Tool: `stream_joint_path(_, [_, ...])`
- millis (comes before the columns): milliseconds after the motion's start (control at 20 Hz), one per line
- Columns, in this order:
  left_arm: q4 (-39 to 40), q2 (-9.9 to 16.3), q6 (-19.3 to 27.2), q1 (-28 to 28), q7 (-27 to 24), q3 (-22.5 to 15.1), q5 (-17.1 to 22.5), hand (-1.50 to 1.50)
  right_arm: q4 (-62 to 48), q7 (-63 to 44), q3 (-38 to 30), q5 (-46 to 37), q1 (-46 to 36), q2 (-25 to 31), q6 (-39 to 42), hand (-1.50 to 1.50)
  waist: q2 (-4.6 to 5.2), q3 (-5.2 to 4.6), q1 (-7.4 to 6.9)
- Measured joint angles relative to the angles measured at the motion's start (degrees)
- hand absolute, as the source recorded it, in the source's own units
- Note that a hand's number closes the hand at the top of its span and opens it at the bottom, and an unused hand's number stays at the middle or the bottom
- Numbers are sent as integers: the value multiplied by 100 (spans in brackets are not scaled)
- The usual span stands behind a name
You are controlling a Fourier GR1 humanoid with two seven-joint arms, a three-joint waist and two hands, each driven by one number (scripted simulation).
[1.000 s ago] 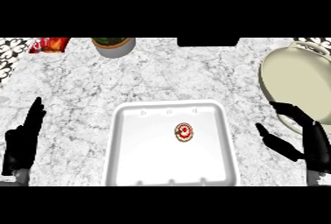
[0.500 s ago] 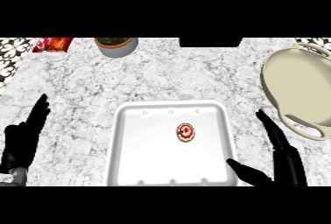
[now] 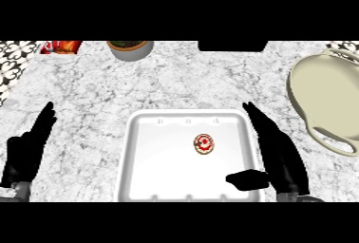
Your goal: Pick the cupcake from the tray and place it in the pot
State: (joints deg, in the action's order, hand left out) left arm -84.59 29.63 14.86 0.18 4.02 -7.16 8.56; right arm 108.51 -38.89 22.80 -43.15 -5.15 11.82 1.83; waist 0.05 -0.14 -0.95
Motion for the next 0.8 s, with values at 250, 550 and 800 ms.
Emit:
stream_joint_path(250, [-26,-66,-6,13,-4,-49,-72,0,-662,-1091,49,379,-870,-263,1344,-150,14,1,-54])
stream_joint_path(550, [-20,-63,-75,11,13,59,-101,0,-1522,-1643,-165,970,-1788,-784,2176,-150,7,7,-13])
stream_joint_path(800, [-77,-121,-130,43,109,118,-155,0,-2132,-1749,-272,1229,-2281,-1020,2367,-150,-1,11,19])
